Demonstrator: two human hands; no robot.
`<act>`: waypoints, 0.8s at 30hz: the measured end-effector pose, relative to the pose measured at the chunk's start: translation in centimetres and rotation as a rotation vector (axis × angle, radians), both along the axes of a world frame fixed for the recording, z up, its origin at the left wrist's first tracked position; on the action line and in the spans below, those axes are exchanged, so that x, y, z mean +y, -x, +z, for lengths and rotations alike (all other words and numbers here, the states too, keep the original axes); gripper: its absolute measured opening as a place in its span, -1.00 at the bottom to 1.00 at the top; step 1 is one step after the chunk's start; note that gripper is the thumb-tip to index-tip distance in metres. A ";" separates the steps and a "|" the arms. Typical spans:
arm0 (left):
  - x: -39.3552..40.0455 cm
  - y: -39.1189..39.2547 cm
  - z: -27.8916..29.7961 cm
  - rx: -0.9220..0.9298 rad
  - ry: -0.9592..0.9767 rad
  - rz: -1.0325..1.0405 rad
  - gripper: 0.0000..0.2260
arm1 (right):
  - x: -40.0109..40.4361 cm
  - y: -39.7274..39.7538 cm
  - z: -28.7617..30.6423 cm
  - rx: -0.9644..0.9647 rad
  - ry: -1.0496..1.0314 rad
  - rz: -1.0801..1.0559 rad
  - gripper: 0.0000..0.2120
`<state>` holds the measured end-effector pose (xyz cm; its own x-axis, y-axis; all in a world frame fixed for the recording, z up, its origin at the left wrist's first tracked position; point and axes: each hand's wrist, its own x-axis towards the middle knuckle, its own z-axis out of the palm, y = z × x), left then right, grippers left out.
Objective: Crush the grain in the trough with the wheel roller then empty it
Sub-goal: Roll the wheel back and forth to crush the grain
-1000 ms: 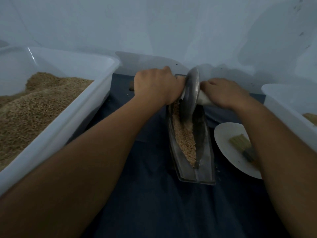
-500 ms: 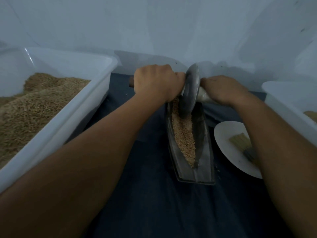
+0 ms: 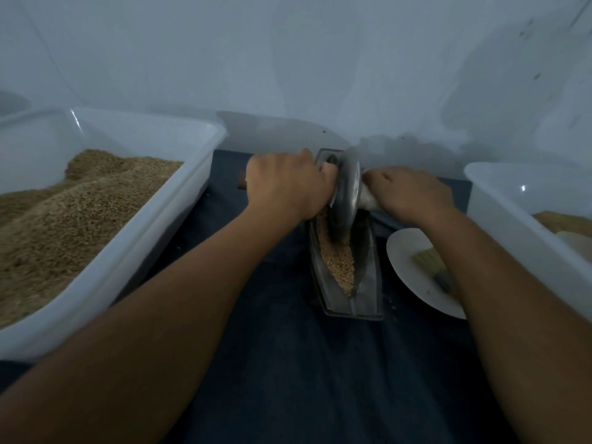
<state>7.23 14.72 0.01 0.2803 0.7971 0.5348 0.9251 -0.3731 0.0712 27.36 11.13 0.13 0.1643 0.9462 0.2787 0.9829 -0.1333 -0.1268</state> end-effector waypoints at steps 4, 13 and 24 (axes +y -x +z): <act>-0.9 0.2 -0.3 -0.004 -0.011 0.000 -0.60 | -1.0 0.4 0.0 -0.024 -0.030 -0.010 -0.46; -0.3 0.0 -0.2 -0.019 -0.040 -0.001 -0.62 | -0.5 0.2 0.0 0.002 -0.027 -0.027 -0.44; 2.1 -1.3 0.2 -0.013 -0.040 0.005 -0.60 | 2.4 -1.2 0.0 0.059 0.035 -0.020 -0.40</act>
